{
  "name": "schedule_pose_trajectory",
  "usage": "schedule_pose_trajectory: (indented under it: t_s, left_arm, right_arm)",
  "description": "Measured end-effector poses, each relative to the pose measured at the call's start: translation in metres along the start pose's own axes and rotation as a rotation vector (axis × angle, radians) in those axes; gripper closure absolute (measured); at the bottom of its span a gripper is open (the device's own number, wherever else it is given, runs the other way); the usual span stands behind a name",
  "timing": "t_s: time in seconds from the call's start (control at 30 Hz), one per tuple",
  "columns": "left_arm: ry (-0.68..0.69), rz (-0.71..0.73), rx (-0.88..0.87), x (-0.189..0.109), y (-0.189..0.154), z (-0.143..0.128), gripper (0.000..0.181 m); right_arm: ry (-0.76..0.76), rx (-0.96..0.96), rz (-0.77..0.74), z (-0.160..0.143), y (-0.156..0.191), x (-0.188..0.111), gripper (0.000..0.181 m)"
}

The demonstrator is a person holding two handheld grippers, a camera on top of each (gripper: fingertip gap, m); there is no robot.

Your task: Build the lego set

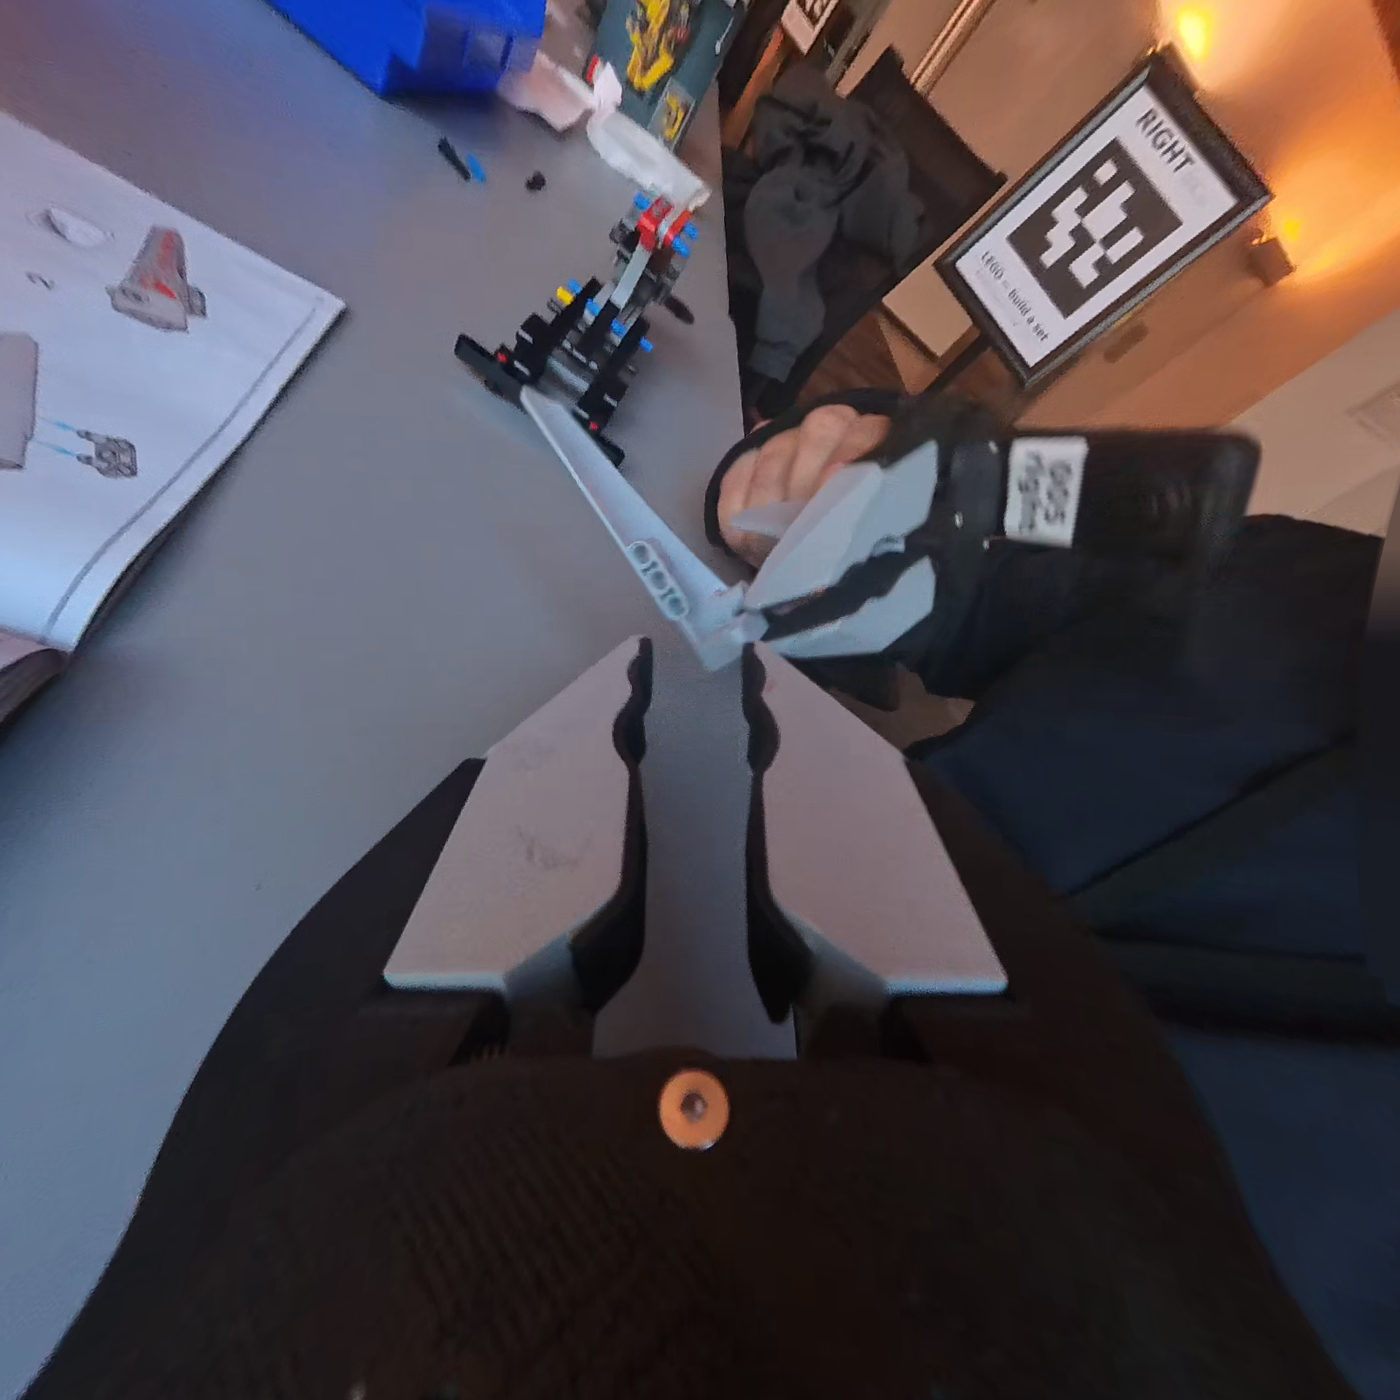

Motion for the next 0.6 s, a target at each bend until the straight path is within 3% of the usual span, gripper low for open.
schedule_pose_trajectory:
  t_s: [0.1, 0.17, 0.27, 0.47, 0.6]
  left_arm:
    - [0.006, 0.115, 0.04, -0.008, 0.001, -0.003, 0.165]
    - [0.032, 0.183, 0.07, -0.008, 0.003, -0.005, 0.158]
    - [0.008, 0.141, 0.148, -0.002, -0.002, -0.004, 0.152]
    - [-0.026, 0.085, 0.21, 0.007, -0.005, 0.012, 0.126]
    - [-0.055, 0.075, 0.303, 0.008, -0.015, 0.021, 0.142]
  right_arm:
    - [-0.132, 0.241, 0.208, -0.006, -0.027, -0.013, 0.177]
    - [-0.228, 0.365, 0.386, -0.009, -0.039, -0.018, 0.177]
    - [-0.381, 0.515, 0.633, -0.014, -0.048, -0.023, 0.178]
    - [-0.576, 0.775, 0.835, -0.026, -0.066, -0.018, 0.178]
    - [-0.673, 0.95, 0.909, -0.028, -0.074, -0.014, 0.178]
Point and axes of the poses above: each gripper's, where its closed fingertips meet, x out along the fingers, z out of its top, y = z × x across the jaws, the point moved 9 cm from there along -x, back along the fingers, and after that the axes turned 14 degrees about y, right-handed, at the moved point
